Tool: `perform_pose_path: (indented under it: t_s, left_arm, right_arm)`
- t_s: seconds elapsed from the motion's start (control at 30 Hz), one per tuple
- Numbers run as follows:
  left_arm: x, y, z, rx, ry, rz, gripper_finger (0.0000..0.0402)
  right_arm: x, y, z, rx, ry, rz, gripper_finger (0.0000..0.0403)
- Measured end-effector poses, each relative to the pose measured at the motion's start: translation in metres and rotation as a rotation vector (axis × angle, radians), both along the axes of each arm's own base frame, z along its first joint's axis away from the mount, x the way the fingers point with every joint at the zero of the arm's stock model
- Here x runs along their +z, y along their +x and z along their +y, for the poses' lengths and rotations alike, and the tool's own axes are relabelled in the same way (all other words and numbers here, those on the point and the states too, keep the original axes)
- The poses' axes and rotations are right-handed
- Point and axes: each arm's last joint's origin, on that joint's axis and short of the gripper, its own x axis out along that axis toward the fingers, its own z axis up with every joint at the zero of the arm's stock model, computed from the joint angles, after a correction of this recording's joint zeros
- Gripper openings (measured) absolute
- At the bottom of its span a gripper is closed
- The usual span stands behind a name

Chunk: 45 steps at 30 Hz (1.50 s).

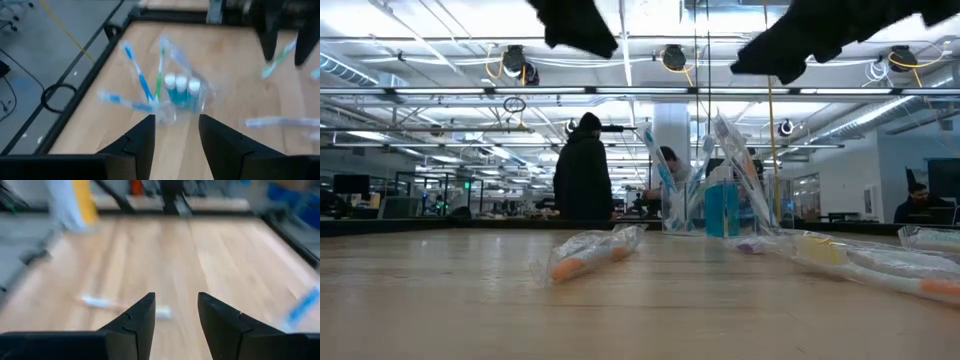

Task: Pick & Place toothbrushing station
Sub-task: Put the top green toothbrush into the transparent organizer

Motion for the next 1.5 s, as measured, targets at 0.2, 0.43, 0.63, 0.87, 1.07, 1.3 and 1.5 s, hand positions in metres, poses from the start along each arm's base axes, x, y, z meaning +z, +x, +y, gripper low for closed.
perform_pose_path:
  t_s: [0.2, 0.43, 0.63, 0.87, 1.07, 1.3, 1.5]
  left_arm:
    - [-0.035, -0.005, 0.0, 0.054, 0.008, 0.054, 0.0157]
    - [-0.04, -0.007, 0.007, 0.069, 0.016, 0.063, 0.0157]
    - [-0.039, -0.007, 0.01, 0.077, 0.021, 0.062, 0.0157]
    - [-0.039, -0.006, 0.01, 0.065, 0.024, 0.062, 0.0157]
    - [-0.039, -0.006, 0.008, 0.001, -0.011, 0.063, 0.0157]
    - [-0.039, -0.006, 0.006, -0.01, -0.016, 0.063, 0.0157]
    - [-0.039, -0.005, 0.006, -0.01, -0.016, 0.063, 0.0157]
  right_arm:
    - [0.0, 0.014, 0.026, -0.115, -0.032, 0.252, 0.0139]
    - [-0.039, -0.012, 0.043, -0.16, 0.179, 0.763, 0.0139]
    - [-0.052, -0.033, 0.049, -0.371, 0.367, 1.019, 0.0139]
    - [-0.078, -0.037, 0.057, -0.384, 0.368, 1.076, 0.0139]
    - [-0.096, -0.042, 0.052, -0.461, 0.306, 1.098, 0.0139]
    - [-0.102, -0.045, 0.049, -0.484, 0.297, 1.109, 0.0112]
    - [-0.101, -0.042, 0.05, -0.463, 0.327, 1.072, 0.0028]
